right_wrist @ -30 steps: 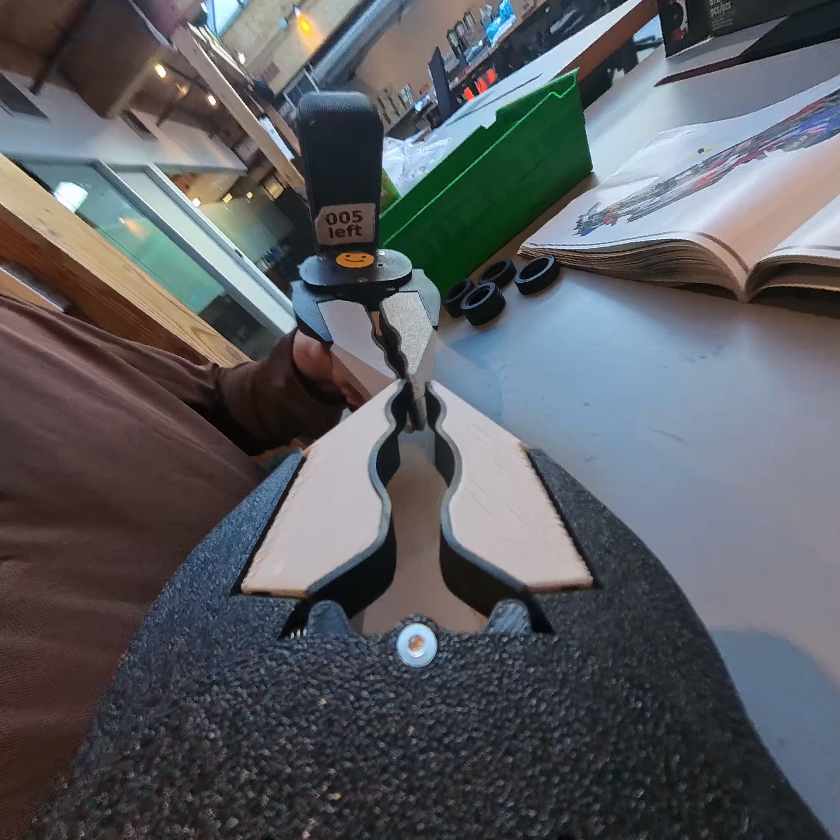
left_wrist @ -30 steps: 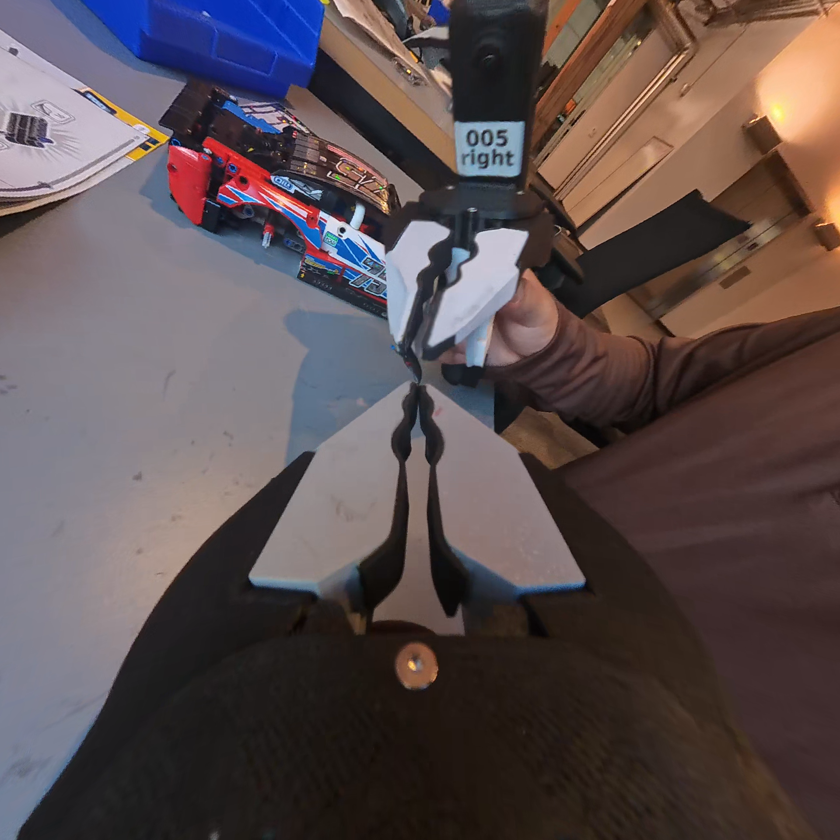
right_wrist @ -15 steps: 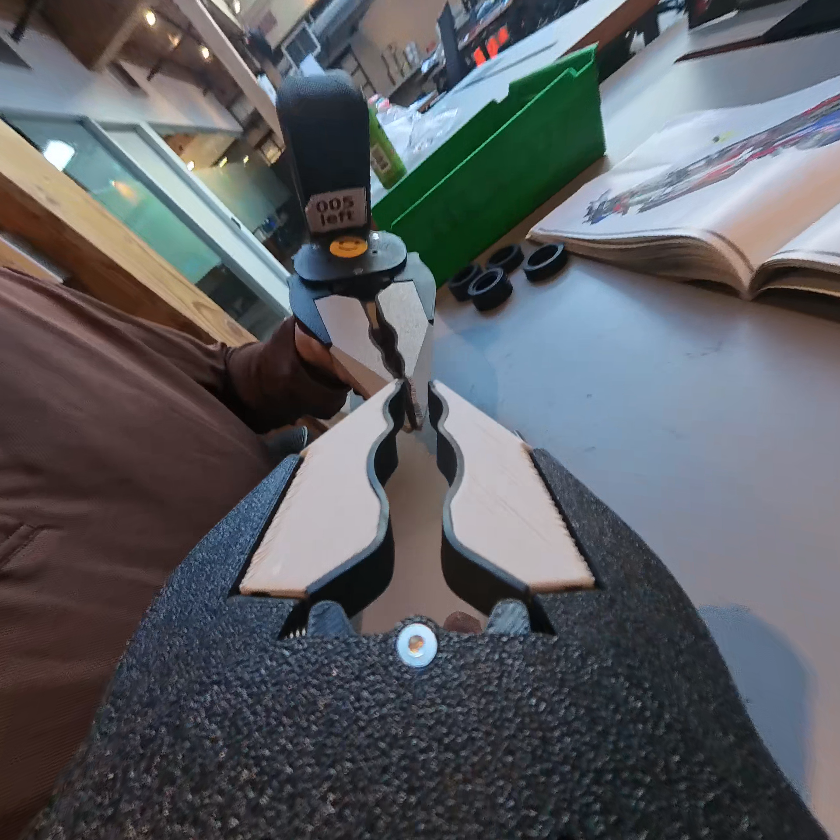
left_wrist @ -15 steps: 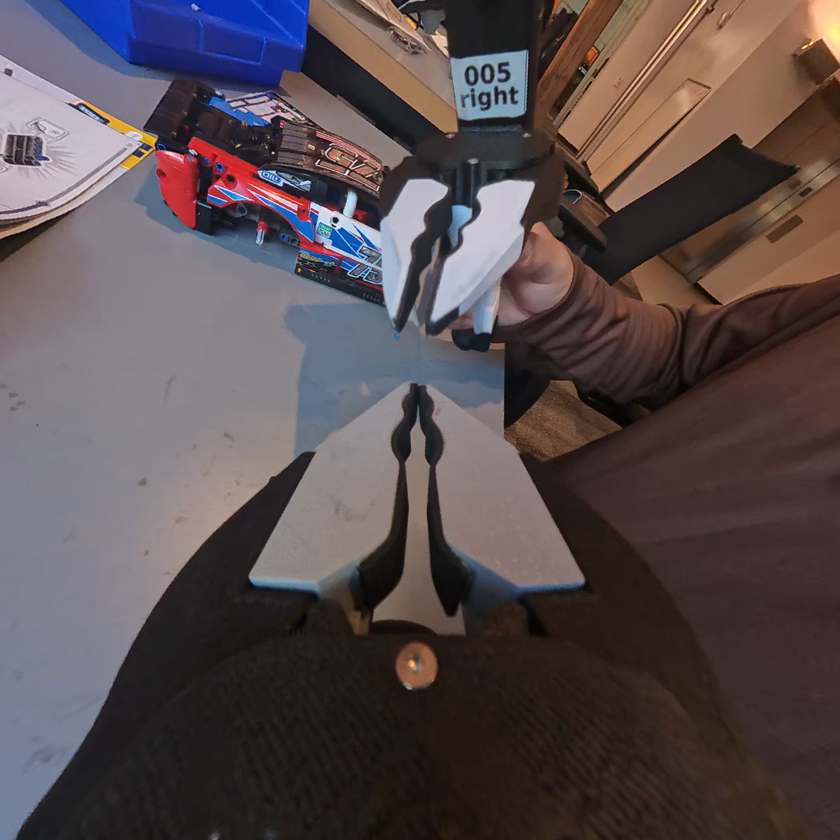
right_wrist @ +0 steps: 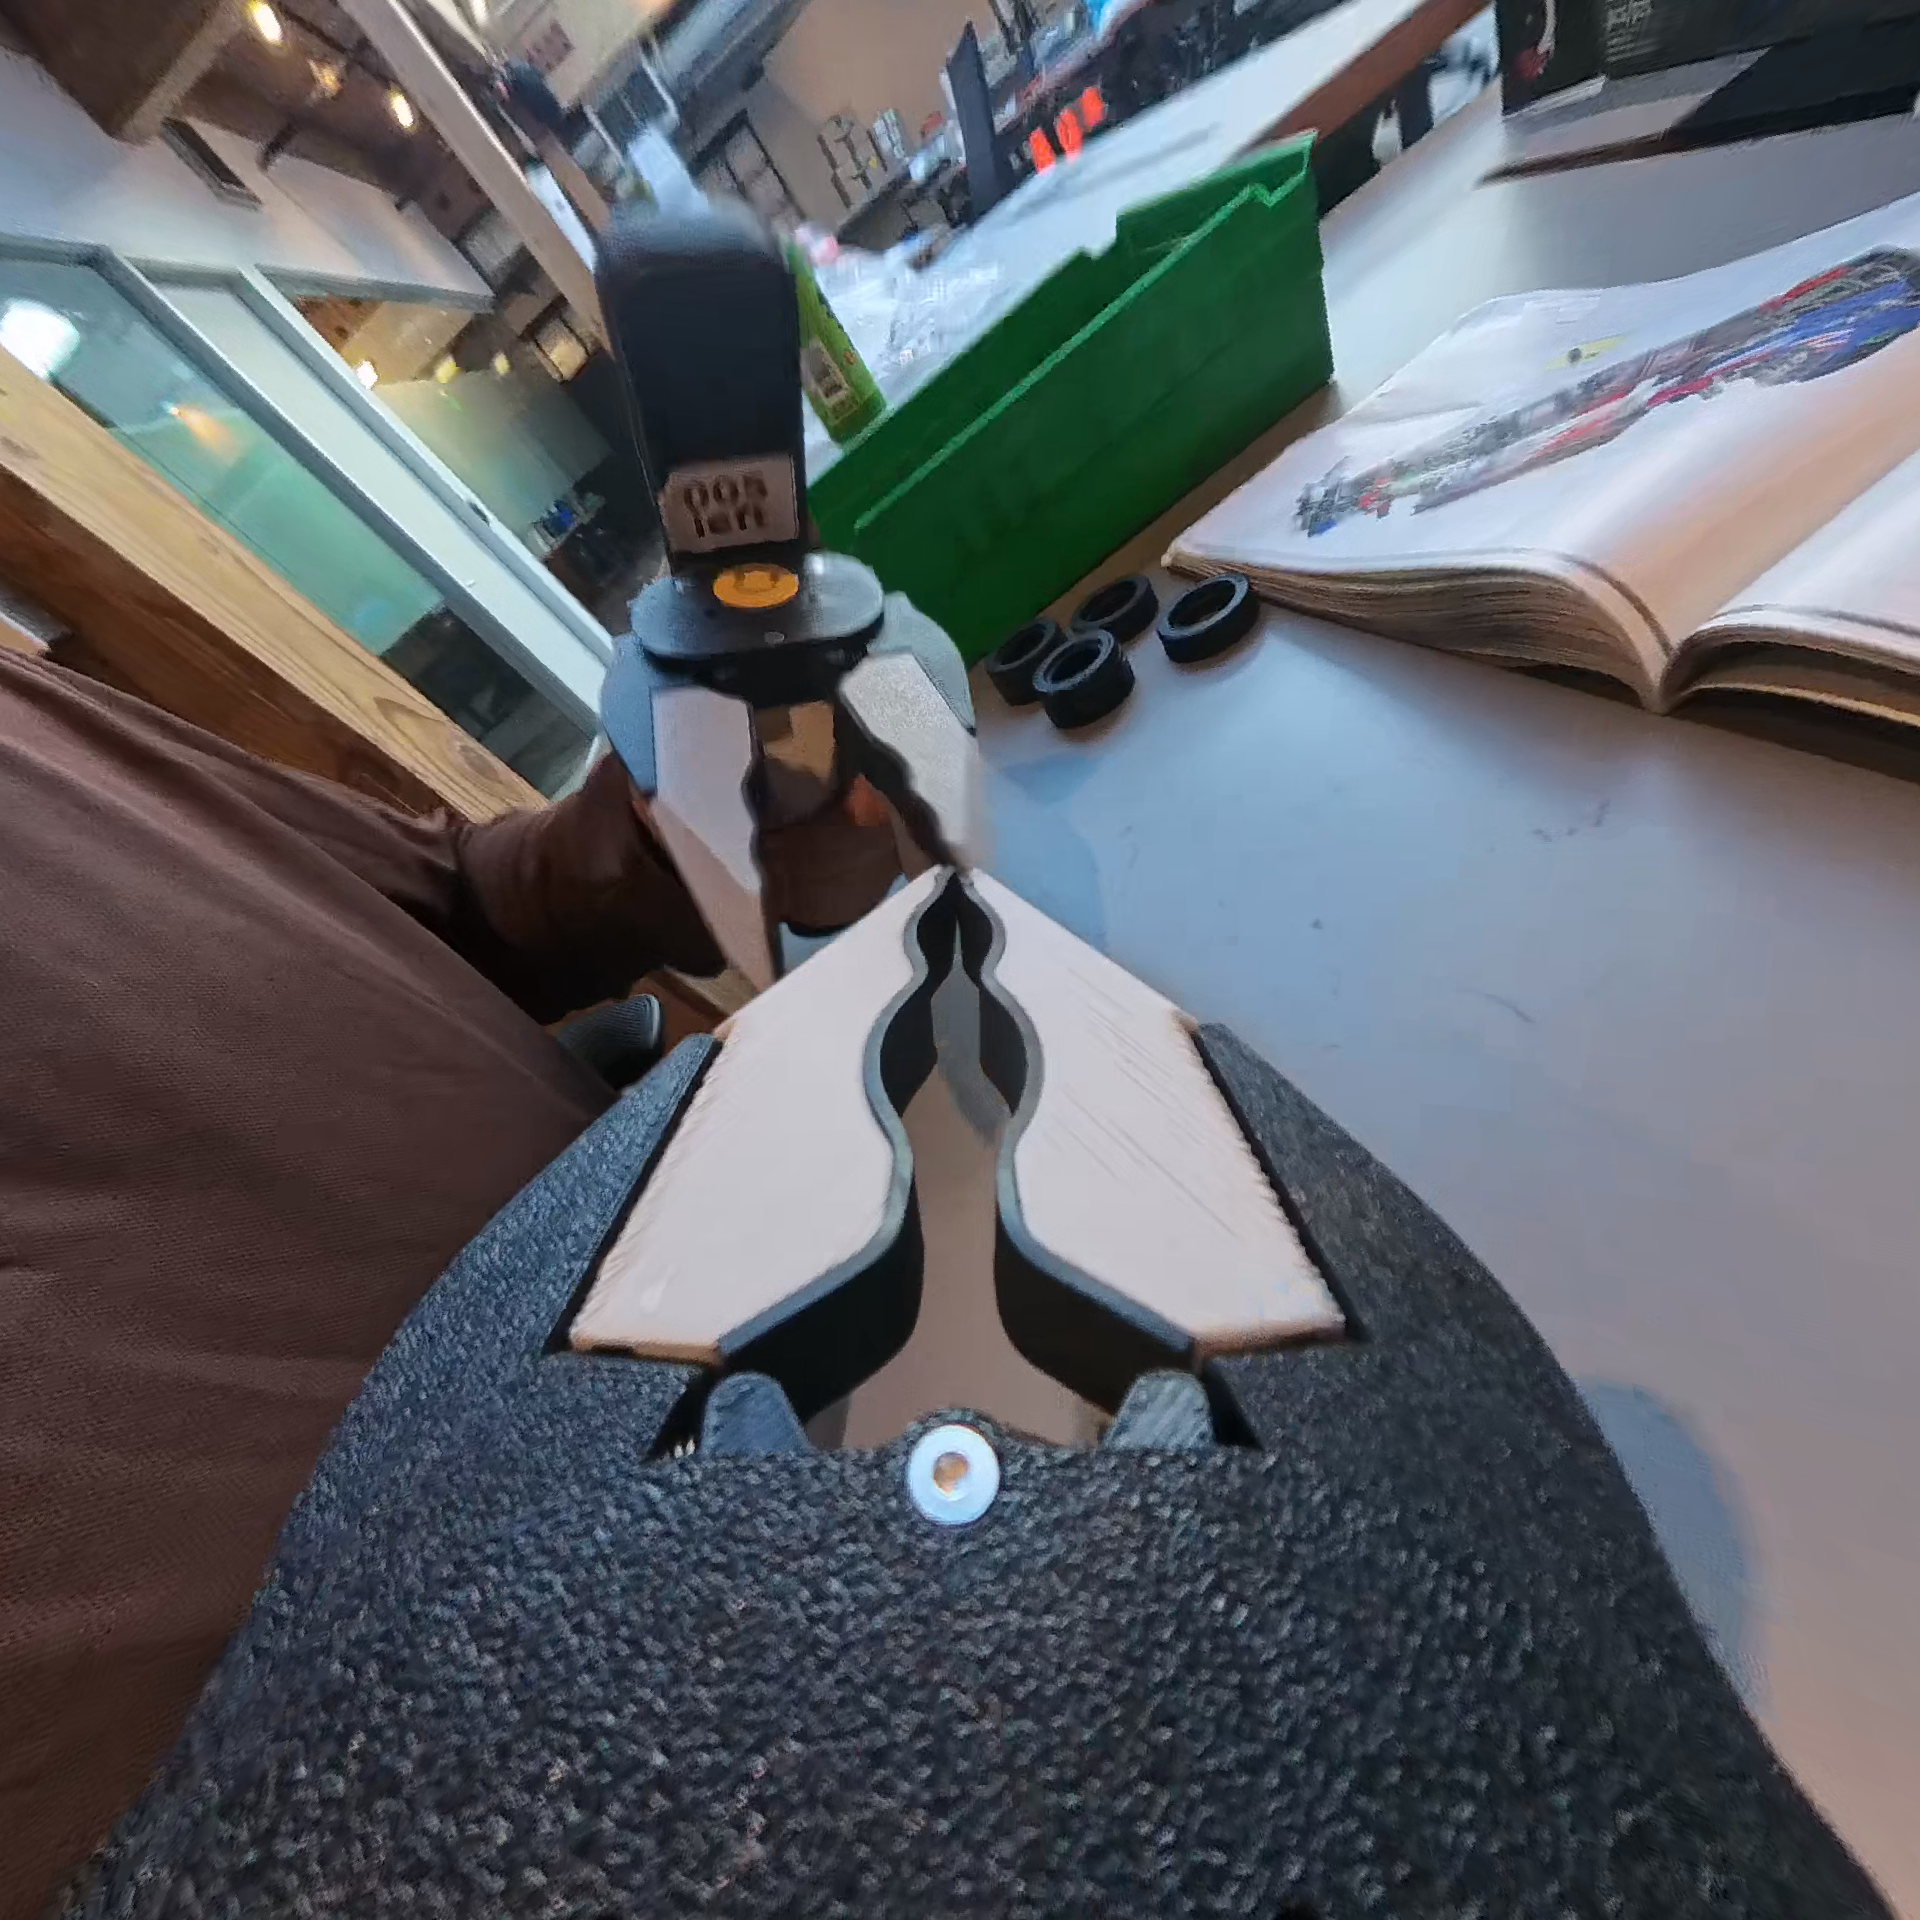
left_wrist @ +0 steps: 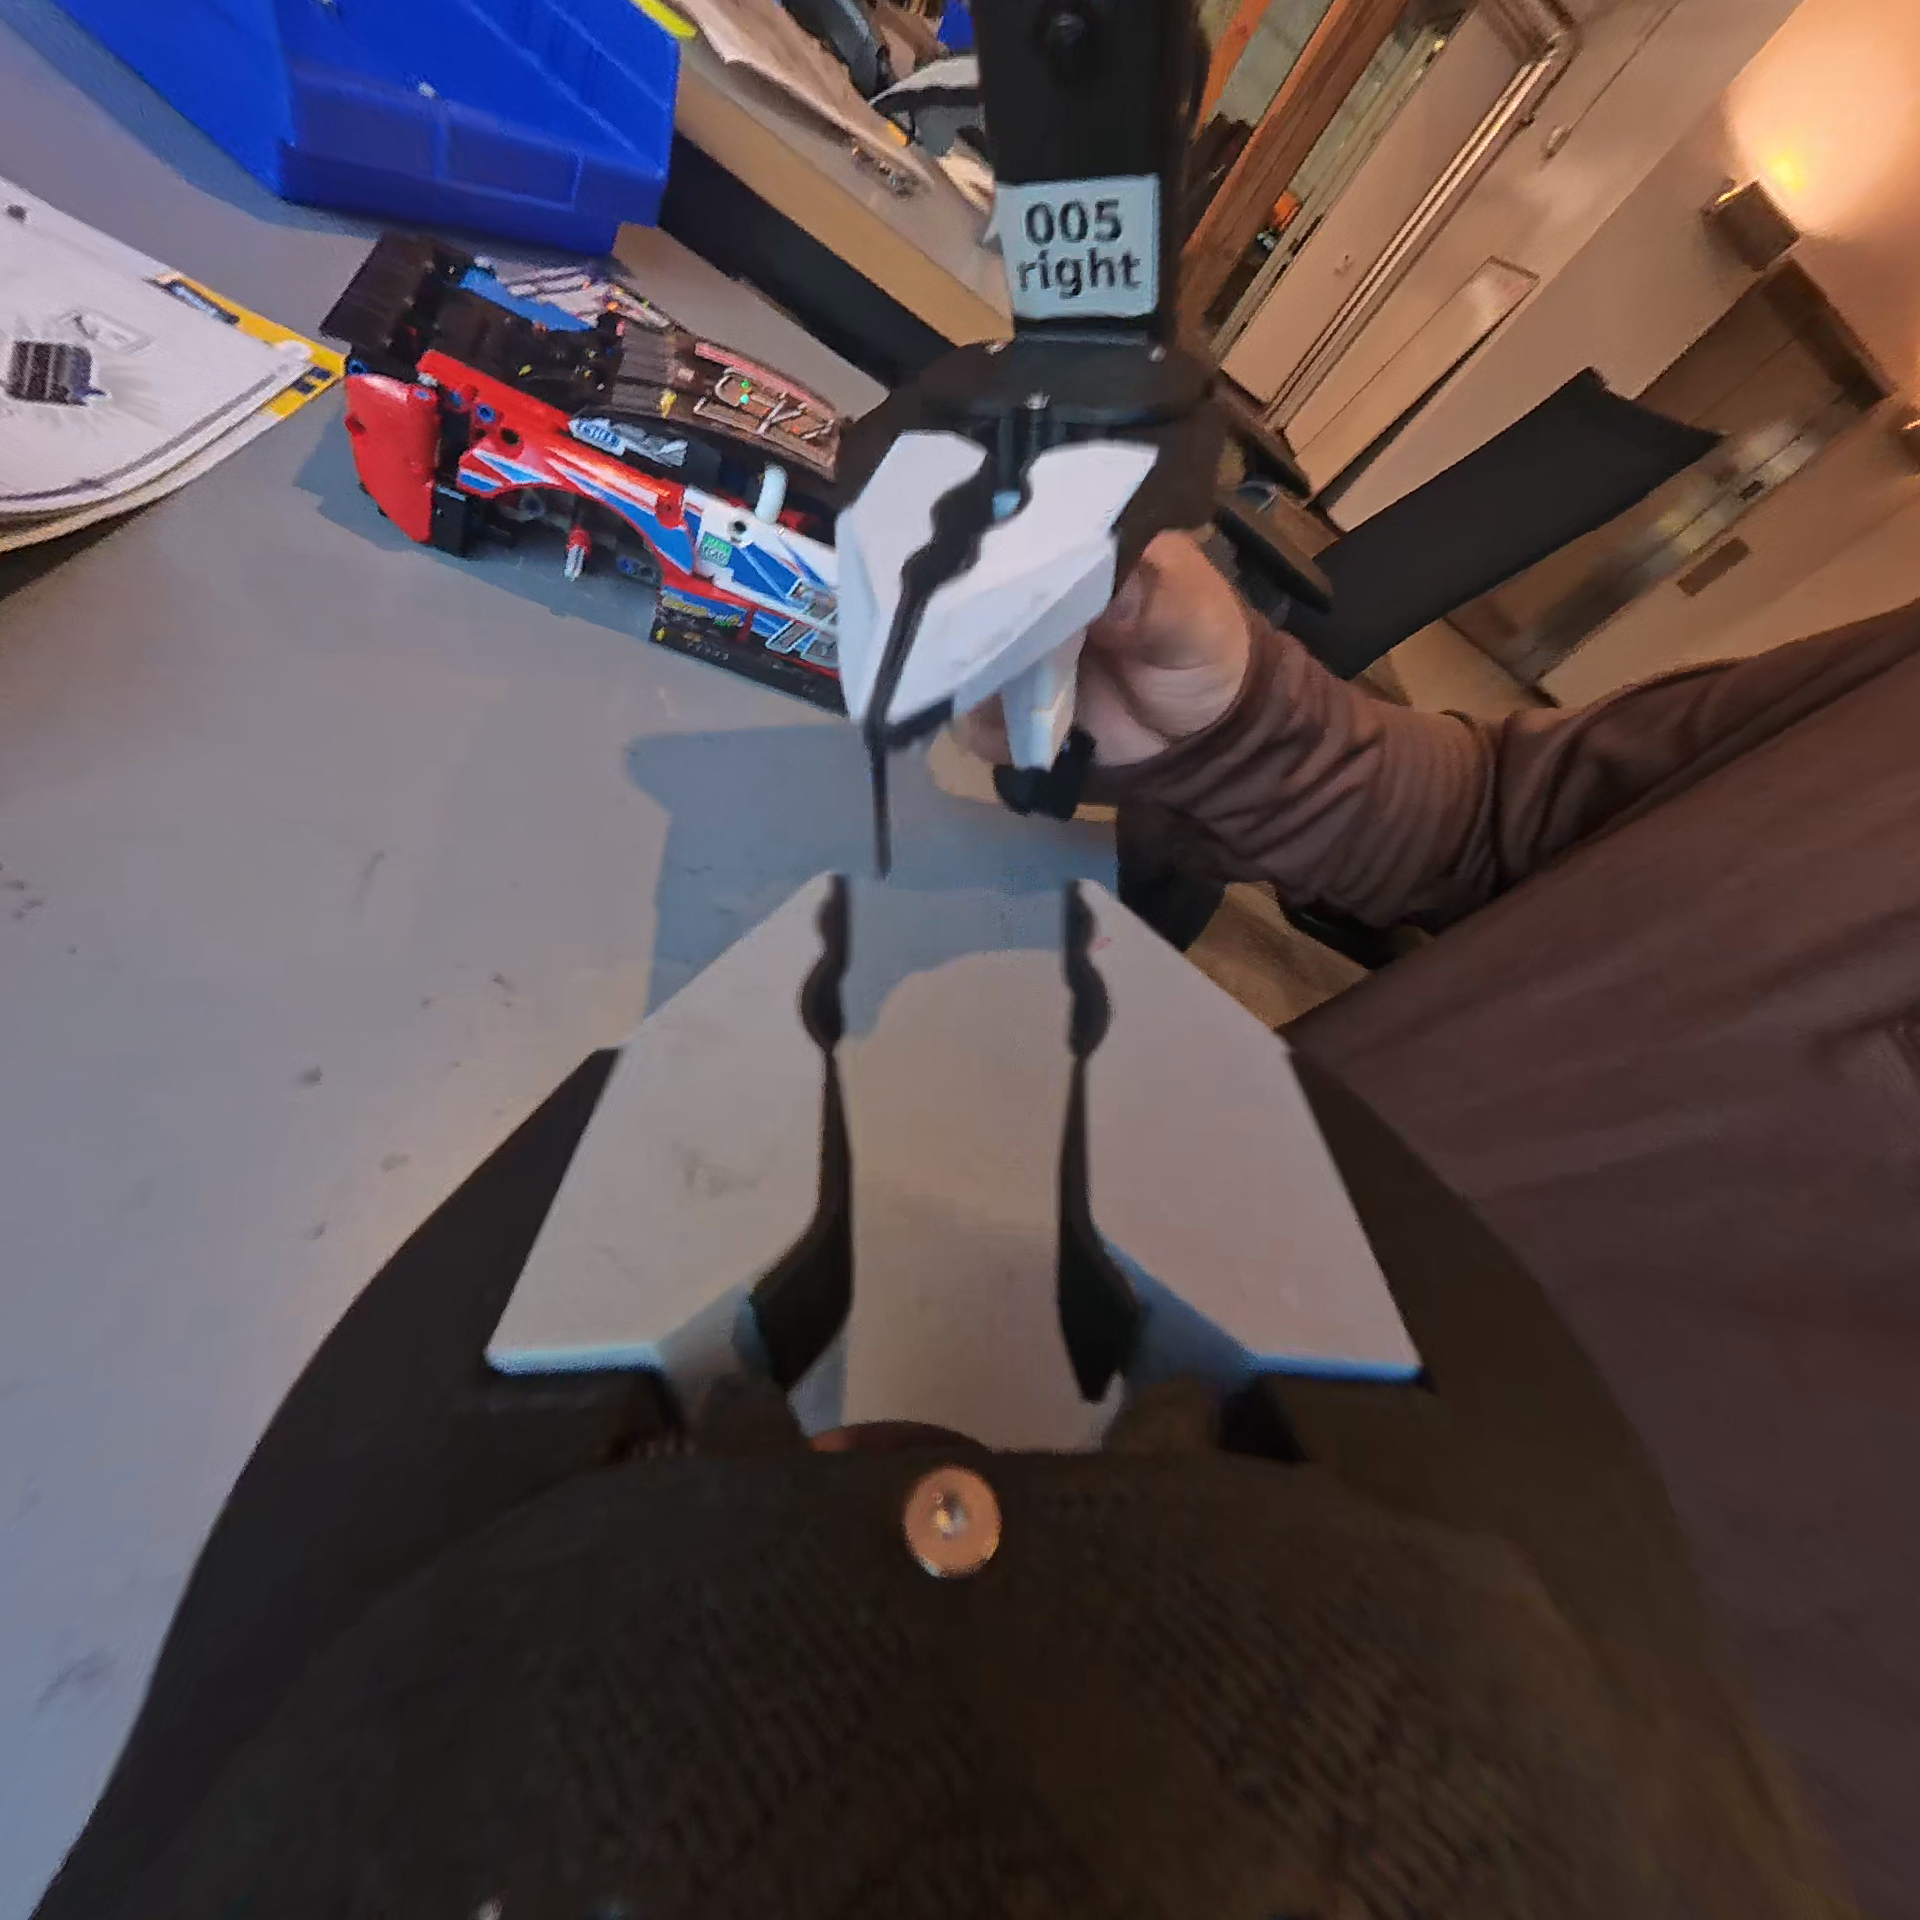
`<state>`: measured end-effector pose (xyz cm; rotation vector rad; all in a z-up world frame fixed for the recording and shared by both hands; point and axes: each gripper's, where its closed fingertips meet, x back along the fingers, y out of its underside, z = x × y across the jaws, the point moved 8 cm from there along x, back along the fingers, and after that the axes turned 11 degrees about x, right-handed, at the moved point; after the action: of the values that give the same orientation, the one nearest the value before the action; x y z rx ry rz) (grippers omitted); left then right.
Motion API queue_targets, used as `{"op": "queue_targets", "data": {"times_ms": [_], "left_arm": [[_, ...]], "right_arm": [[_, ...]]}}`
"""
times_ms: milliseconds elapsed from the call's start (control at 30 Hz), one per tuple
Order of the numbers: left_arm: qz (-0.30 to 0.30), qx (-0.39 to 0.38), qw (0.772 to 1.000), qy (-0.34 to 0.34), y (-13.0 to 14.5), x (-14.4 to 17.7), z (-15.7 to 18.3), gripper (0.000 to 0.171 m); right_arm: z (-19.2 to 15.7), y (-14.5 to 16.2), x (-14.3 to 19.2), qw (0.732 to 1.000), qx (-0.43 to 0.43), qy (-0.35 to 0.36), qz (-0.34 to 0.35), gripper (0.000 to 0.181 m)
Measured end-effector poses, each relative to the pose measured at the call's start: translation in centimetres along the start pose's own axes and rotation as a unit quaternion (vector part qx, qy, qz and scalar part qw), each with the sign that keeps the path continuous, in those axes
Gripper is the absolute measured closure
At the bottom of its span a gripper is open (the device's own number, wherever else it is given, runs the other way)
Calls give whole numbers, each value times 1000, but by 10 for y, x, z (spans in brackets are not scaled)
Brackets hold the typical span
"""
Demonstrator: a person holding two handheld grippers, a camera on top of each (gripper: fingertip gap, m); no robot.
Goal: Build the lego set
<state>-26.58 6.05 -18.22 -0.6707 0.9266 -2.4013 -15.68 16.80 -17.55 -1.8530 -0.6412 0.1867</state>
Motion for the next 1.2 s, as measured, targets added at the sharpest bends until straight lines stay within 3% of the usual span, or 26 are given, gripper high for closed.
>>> {"op": "queue_targets", "data": {"times_ms": [33, 100, 200, 333, 500, 867, 1200], "left_arm": [[-13, -3, 1000, -21, 5, 2, -3, 113], [-49, -7, 998, -48, 20, 6, -9, 94], [-55, -28, 994, -87, 35, 19, -17, 90], [-86, -108, 976, -170, 41, 30, -34, 84], [-141, -195, 952, -191, 39, 18, -45, 86], [-199, -226, 940, -157, 40, -5, -52, 98], [-199, -227, 940, -157, 39, -8, -51, 107]], "right_arm": [[0, -3, 2, 1000, -5, -4, 18, 181], [1, -9, 8, 998, -19, -15, 50, 181], [8, -1, 4, 998, -55, -35, 6, 181], [18, 25, -27, 989, -107, -59, -79, 181], [29, 41, -54, 982, -97, -49, -154, 181], [37, 50, -60, 976, -95, -65, -187, 181], [44, 46, -64, 969, -93, -118, -198, 181]]}}
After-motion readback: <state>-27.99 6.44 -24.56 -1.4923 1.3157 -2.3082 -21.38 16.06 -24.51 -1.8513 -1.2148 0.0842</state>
